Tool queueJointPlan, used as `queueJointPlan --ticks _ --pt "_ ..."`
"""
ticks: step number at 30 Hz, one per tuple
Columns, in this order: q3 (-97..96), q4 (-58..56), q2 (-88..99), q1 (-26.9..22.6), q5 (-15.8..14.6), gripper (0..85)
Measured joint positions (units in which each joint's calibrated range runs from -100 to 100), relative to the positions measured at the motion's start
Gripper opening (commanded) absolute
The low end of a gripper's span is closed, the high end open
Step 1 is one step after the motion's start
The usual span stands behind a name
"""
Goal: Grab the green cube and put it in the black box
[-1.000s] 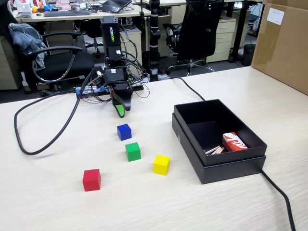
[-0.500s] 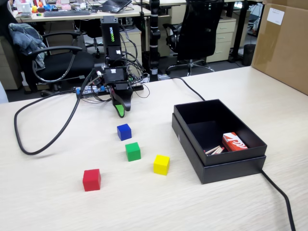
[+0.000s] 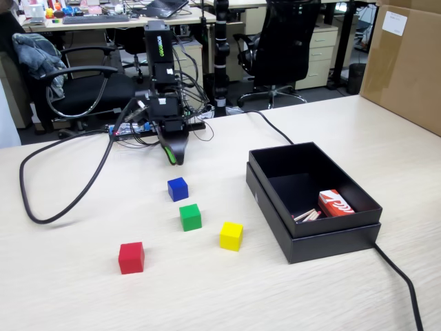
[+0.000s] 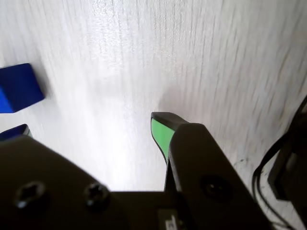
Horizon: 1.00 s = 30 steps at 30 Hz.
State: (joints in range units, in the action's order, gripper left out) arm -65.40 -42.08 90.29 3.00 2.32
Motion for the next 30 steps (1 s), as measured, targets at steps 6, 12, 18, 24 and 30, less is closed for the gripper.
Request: queueJointPlan --ticks 6,12,18,24,30 --pt "28.7 -14.8 -12.8 -1.5 -3.8 47.5" --pt "46.6 -19.6 -28.3 -1.5 -4.2 47.2" --pt "59.3 -19.7 -49.6 -1.2 -4.2 47.3" --pt "67.2 -19.7 -69.0 -0.8 -3.0 47.5" --pt "75.3 -19.7 -82.8 -0.1 -2.0 47.5"
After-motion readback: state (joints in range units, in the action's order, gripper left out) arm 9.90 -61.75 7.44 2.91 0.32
